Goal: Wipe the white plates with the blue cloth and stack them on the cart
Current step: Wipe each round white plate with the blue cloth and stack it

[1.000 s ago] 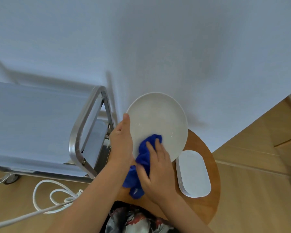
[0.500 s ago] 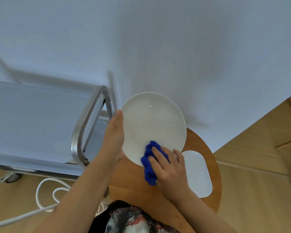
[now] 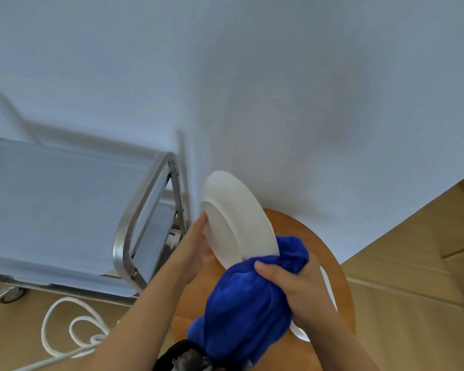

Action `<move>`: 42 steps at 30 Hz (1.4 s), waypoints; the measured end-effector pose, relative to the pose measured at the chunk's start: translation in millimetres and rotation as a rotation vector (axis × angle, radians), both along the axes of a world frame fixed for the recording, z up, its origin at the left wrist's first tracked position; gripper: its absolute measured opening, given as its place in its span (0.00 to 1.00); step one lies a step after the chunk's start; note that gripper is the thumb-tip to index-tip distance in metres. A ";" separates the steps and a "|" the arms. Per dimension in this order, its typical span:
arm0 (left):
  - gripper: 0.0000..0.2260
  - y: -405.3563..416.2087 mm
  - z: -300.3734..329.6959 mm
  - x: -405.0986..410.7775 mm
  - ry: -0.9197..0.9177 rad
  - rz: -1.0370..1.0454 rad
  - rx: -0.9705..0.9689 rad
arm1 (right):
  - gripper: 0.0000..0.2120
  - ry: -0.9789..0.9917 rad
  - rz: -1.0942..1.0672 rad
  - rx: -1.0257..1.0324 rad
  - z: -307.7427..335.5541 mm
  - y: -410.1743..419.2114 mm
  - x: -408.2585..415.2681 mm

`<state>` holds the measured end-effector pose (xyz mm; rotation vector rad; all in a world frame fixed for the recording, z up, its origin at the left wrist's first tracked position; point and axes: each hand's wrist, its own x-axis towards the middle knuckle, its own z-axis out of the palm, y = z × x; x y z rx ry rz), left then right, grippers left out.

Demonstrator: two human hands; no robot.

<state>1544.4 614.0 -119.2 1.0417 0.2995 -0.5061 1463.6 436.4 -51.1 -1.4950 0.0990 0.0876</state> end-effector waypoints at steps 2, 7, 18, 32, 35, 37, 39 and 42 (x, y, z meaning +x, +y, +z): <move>0.38 2.9 -9.7 -7.6 0.098 0.013 -0.181 | 0.13 0.083 0.022 0.234 1.1 -7.5 5.6; 0.39 22.1 -1.5 -2.7 -0.038 0.036 -0.151 | 0.24 0.206 -0.135 0.307 -11.9 -32.5 19.0; 0.17 2.5 71.7 -1.8 -0.525 -0.088 0.961 | 0.38 -0.594 0.139 -0.828 28.0 3.3 46.0; 0.28 18.1 96.0 -21.8 -0.540 0.097 0.631 | 0.32 -0.253 0.096 -0.315 35.5 -33.5 81.8; 0.27 14.9 98.0 -19.1 -0.520 0.172 0.471 | 0.30 -0.214 -0.044 -0.203 22.5 -36.5 76.2; 0.26 9.0 98.3 -17.0 -0.505 0.229 0.360 | 0.27 -0.179 -0.154 -0.092 11.7 -32.7 67.8; 0.25 0.8 95.5 -13.8 -0.450 0.310 0.218 | 0.21 -0.101 -0.263 0.001 -1.4 -17.3 56.4; 0.22 -13.9 95.0 -13.6 -0.368 0.416 0.072 | 0.22 -0.033 -0.484 0.027 -11.5 3.0 43.9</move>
